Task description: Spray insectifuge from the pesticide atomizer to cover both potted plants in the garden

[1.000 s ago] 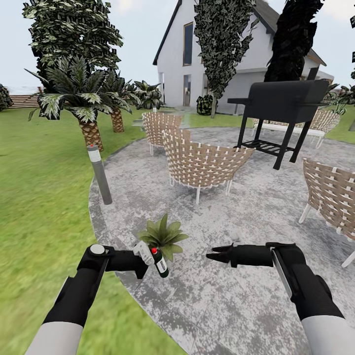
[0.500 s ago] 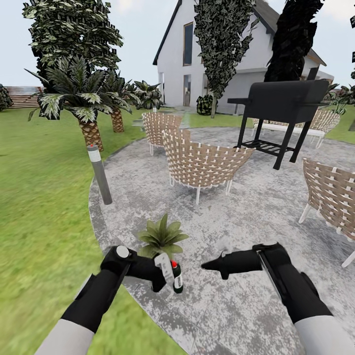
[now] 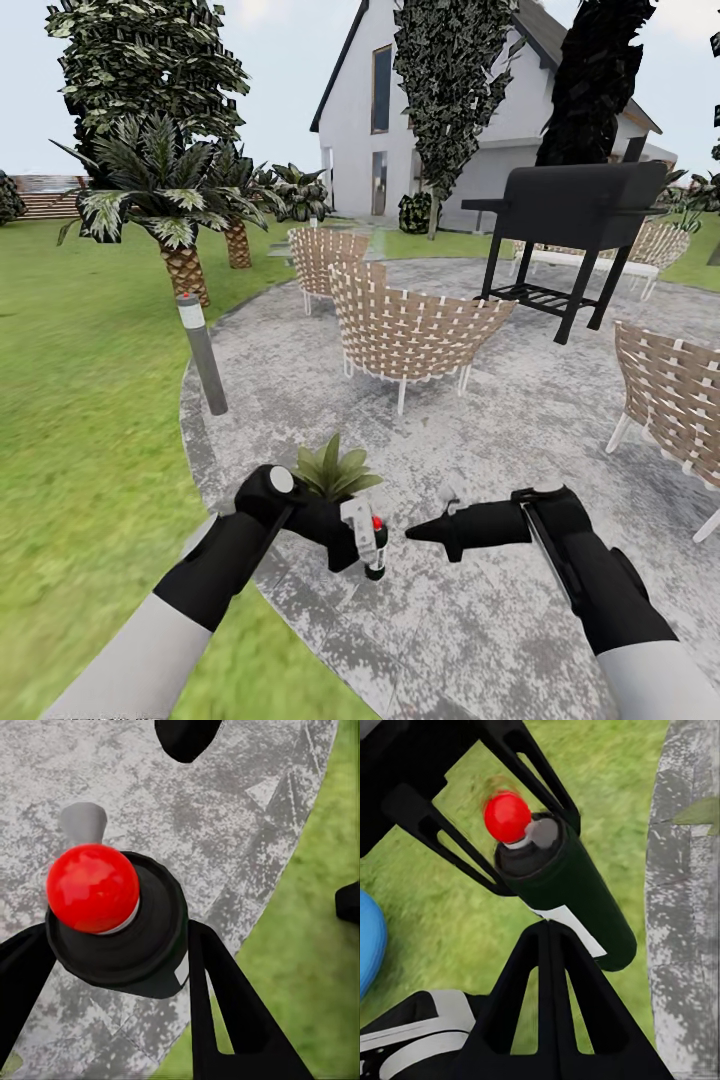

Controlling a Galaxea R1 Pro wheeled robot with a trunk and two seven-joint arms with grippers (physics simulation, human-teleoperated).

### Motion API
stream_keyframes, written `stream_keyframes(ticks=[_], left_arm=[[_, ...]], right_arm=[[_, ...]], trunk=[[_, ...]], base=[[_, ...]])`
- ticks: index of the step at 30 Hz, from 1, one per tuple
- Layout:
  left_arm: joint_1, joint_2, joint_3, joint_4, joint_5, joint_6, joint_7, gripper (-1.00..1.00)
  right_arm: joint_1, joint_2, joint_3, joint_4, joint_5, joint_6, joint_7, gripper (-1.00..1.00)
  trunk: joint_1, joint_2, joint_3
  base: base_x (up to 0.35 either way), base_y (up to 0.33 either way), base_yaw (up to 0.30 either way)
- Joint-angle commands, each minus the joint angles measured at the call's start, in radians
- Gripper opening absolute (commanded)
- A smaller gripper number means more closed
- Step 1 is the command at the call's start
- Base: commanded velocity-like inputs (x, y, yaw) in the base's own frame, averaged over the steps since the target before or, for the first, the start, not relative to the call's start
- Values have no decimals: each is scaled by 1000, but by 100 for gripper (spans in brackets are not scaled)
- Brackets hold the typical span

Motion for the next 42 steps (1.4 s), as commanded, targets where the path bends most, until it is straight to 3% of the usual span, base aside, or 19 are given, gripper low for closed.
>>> stream_keyframes(ticks=[1, 6, 8, 12, 16, 24, 35, 39, 42], left_arm=[[-3, 0, -5, 0, -7, 18, -6, -100], [-5, 0, -11, 44, -70, 34, -6, -100], [-5, 0, -11, 57, -79, 35, -6, -100], [-5, 0, -21, 69, -83, 35, -6, -100], [-5, -3, -86, 71, -83, 35, -6, -100], [-5, -4, -114, 71, -84, 35, -6, -100], [-5, -3, -125, 70, -86, 44, -11, -100], [-7, -3, -165, 70, -89, 55, -12, -100], [-22, -4, -174, 70, -95, 73, -12, -100]], right_arm=[[-1, 0, 0, -10, 7, 8, 7, -100], [-1, 0, 1, -23, 7, 8, 7, -100], [-1, 0, 1, -24, 7, 8, 7, -100], [-1, 0, 1, -25, 7, 8, 7, -100], [-1, 0, 2, -25, 7, 6, 7, -100], [-1, 0, 2, -25, 9, 5, 7, -100], [-1, 0, 3, -25, 9, 4, 7, -100], [-1, 0, 3, -25, 10, 4, 7, -100], [-1, 0, 4, -25, 10, 3, 7, -100]], trunk=[[0, 0, -1], [0, 0, -1], [0, 0, -1], [0, 0, -1], [0, 0, -1], [0, 0, -1], [0, 0, -1], [0, 0, -1], [0, 0, -1]], base=[[0, 0, 0], [0, 0, 0], [0, 0, 0], [0, 0, 0], [0, 0, 0], [0, 0, 0], [0, 0, 0], [0, 0, 0], [0, 0, 0]])
